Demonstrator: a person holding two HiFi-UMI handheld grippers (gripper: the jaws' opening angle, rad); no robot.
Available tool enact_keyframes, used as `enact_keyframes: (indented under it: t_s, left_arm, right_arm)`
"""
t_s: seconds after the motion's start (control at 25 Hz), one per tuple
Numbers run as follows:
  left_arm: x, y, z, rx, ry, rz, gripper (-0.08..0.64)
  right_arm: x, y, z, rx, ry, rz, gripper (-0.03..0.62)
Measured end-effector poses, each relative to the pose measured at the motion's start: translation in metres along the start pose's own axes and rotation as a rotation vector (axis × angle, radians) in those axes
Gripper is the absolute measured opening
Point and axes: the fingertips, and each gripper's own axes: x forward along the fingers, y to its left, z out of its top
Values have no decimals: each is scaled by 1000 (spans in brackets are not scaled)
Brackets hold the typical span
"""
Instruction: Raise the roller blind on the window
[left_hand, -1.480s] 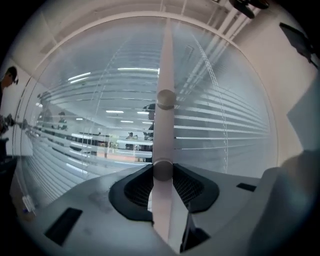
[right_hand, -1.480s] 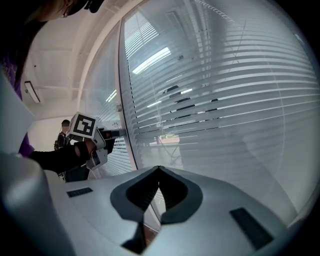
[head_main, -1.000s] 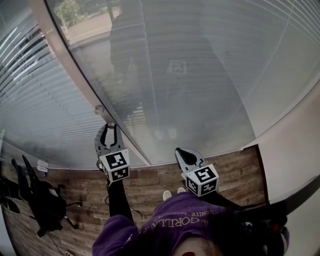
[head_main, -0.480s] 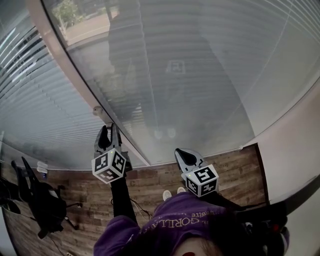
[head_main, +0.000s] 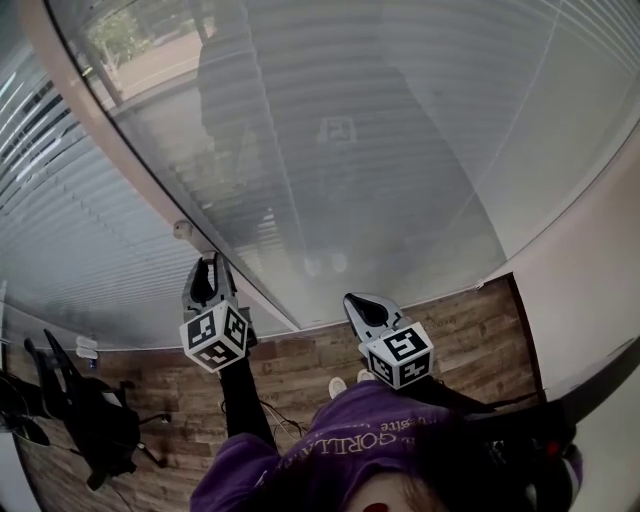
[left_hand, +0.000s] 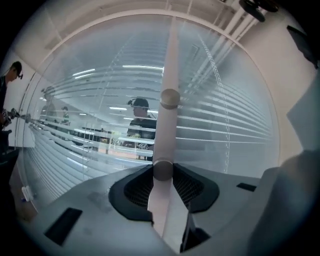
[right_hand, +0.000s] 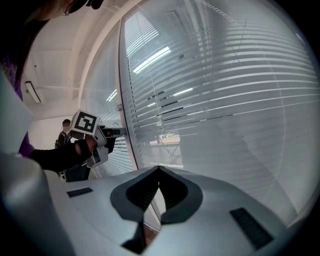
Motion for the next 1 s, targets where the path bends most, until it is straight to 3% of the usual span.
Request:
enact_keyframes:
  t_s: [0.28, 0.52, 0.68, 1.0]
  left_arm:
    - [1, -3, 1, 221, 27, 20, 124]
    - [0, -3, 0, 295, 30, 36, 123]
    - [-1, -6, 0, 436, 58, 58, 124]
    - [0, -7, -8, 571, 77, 58, 123]
  right_arm:
    - [0, -2, 0, 0, -2, -5, -3]
    - [0, -2, 1, -4, -1, 0, -2]
    - [0, -1, 0, -2, -1, 0, -3]
    - [0, -2, 0, -2, -1, -4, -3]
